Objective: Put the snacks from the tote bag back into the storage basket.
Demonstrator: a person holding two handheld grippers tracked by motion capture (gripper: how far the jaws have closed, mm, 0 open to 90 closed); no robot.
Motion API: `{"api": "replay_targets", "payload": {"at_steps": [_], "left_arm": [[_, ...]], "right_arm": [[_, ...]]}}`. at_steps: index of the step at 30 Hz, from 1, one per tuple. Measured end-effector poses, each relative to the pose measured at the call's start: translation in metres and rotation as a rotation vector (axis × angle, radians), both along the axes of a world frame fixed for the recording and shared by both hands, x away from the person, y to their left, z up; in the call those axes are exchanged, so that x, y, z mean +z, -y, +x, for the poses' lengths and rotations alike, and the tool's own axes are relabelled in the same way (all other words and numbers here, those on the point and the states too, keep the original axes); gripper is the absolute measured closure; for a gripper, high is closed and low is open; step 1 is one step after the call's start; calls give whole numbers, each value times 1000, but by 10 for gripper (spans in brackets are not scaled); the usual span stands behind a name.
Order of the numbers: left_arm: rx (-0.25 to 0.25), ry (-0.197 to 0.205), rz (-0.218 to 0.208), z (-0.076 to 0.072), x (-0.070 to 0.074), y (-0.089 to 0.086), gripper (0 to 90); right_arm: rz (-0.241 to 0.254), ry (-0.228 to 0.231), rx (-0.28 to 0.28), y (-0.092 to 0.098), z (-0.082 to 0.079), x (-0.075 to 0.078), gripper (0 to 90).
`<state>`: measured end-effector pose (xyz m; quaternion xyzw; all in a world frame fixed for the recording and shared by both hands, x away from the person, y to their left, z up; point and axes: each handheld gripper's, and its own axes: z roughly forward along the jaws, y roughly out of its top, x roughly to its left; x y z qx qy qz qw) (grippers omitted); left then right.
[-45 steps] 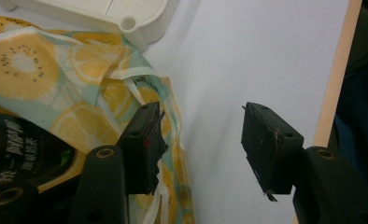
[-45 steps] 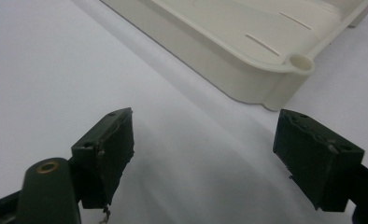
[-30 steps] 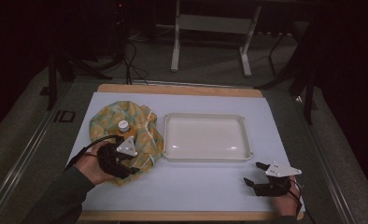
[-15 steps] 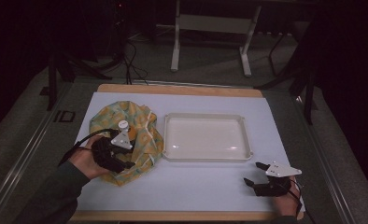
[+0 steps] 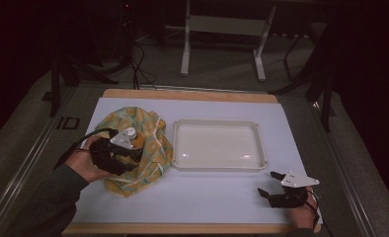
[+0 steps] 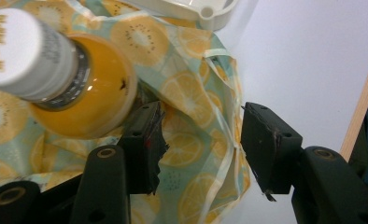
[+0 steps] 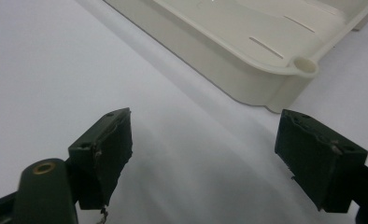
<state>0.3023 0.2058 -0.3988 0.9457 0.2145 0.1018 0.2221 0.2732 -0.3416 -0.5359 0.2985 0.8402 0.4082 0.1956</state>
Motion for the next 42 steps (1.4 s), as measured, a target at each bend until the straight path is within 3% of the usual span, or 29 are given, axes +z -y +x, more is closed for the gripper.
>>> {"api": "replay_targets", "payload": {"at_steps": [21, 42], "left_arm": [[45, -13, 3, 15, 9, -14, 489], [99, -1, 5, 33, 24, -25, 494]], "right_arm": [[5, 3, 3, 1, 0, 0, 184], [9, 2, 6, 1, 0, 0, 183]]}}
